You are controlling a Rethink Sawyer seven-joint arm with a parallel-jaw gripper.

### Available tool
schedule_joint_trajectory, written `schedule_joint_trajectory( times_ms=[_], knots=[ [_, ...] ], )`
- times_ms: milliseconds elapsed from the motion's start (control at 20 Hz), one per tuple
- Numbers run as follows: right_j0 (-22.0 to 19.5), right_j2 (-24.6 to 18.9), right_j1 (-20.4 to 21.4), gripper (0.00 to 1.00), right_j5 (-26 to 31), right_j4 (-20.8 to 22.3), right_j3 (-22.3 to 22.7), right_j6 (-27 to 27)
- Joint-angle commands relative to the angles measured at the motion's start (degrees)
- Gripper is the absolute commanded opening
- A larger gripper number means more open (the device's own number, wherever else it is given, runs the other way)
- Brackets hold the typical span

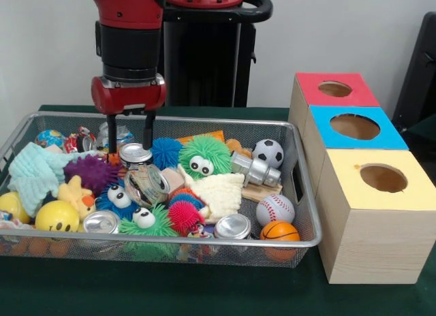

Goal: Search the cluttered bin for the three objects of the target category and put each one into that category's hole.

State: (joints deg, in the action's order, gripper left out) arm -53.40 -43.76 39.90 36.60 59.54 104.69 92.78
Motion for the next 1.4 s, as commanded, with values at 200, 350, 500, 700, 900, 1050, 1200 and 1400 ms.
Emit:
schedule_joint_trajectory(
  times_ms=[200, 350, 500, 700, 900, 1050, 1200, 1400],
  knots=[
    [0.0, 5.1, -0.3, 1.00, 7.5, 0.9, -3.6, -10.6],
    [0.4, 5.5, -0.2, 1.00, 8.0, 0.9, -4.0, -10.7],
    [0.5, 5.9, -0.7, 1.00, 8.0, 0.9, -4.4, -11.2],
    [0.6, 6.1, -0.6, 1.00, 7.6, 1.0, -4.2, -11.2],
    [0.2, 6.7, -0.1, 1.00, 7.2, 1.1, -3.6, -11.3],
    [1.1, 7.5, -0.4, 1.00, 8.0, 1.1, -4.1, -10.4],
    [2.1, 8.7, -0.3, 1.00, 9.4, 1.1, -4.7, -9.5],
    [3.1, 9.7, -0.6, 1.00, 9.9, 0.5, -5.4, -8.2]
  ],
)
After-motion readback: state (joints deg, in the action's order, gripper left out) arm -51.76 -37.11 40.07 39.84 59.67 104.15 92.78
